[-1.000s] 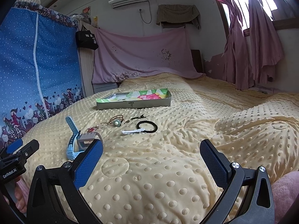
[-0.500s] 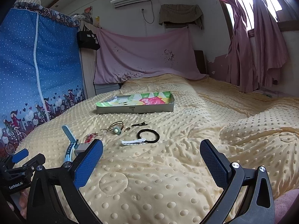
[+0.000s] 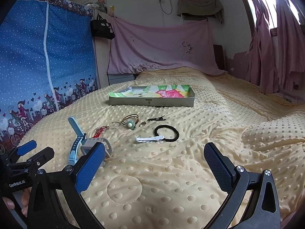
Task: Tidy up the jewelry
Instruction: 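Grasp the blue smartwatch with the left tool while the right tool grasps the grey plastic stand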
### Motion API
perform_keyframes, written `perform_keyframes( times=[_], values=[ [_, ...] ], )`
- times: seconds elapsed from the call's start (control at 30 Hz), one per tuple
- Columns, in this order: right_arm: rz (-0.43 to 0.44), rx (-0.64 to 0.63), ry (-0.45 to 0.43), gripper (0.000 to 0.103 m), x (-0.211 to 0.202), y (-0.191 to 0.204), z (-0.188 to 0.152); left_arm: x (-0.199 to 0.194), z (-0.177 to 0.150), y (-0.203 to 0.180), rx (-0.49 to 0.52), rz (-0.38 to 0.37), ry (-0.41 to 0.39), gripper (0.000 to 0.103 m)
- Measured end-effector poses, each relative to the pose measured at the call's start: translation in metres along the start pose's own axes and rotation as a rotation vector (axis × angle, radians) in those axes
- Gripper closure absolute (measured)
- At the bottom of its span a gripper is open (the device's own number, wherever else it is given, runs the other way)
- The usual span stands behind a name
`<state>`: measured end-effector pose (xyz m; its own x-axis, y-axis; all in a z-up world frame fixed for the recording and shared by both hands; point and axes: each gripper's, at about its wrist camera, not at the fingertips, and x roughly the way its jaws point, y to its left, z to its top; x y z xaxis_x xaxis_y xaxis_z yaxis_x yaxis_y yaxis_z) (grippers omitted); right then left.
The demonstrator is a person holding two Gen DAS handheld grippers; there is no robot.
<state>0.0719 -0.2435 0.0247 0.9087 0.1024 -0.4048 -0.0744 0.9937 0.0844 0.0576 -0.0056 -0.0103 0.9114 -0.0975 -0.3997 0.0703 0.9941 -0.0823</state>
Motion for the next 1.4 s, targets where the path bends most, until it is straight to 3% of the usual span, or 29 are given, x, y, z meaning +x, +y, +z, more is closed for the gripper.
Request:
perform_keyframes(
  times=[0.07, 0.23, 0.3, 0.4, 0.5, 0.63, 0.77, 0.9, 1.13, 1.2, 1.4],
  values=[
    [0.022, -0.003, 0.006, 0.001, 0.004, 0.001, 0.001, 0.003, 0.000, 0.001, -0.002, -0.016, 0.003, 0.009],
    [0.073, -0.025, 0.016, 0.004, 0.015, 0.009, 0.003, 0.014, 0.000, 0.001, 0.000, -0.055, 0.031, 0.028],
    [0.095, -0.046, 0.029, 0.023, 0.021, 0.013, 0.003, 0.020, -0.001, 0.000, 0.001, -0.072, 0.049, 0.034],
    [0.139, -0.068, 0.070, 0.040, 0.031, 0.019, 0.000, 0.026, -0.002, -0.002, 0.009, -0.100, 0.068, 0.043],
    [0.182, -0.086, 0.120, 0.053, 0.043, 0.025, -0.003, 0.033, -0.004, -0.005, 0.017, -0.119, 0.090, 0.052],
    [0.236, -0.107, 0.182, 0.060, 0.058, 0.033, -0.011, 0.042, -0.005, -0.006, -0.001, -0.146, 0.128, 0.066],
    [0.277, -0.129, 0.227, 0.069, 0.072, 0.040, -0.016, 0.047, -0.004, -0.007, -0.001, -0.179, 0.146, 0.070],
    [0.310, -0.151, 0.244, 0.069, 0.080, 0.047, -0.016, 0.053, -0.006, -0.008, -0.002, -0.187, 0.172, 0.079],
    [0.347, -0.200, 0.283, 0.075, 0.090, 0.057, -0.015, 0.054, -0.007, -0.009, -0.003, -0.190, 0.178, 0.081],
    [0.356, -0.207, 0.290, 0.089, 0.092, 0.059, -0.016, 0.054, -0.008, -0.011, 0.004, -0.186, 0.178, 0.082],
    [0.370, -0.206, 0.282, 0.095, 0.090, 0.059, -0.018, 0.046, -0.007, -0.008, -0.016, -0.179, 0.154, 0.083]
  ],
)
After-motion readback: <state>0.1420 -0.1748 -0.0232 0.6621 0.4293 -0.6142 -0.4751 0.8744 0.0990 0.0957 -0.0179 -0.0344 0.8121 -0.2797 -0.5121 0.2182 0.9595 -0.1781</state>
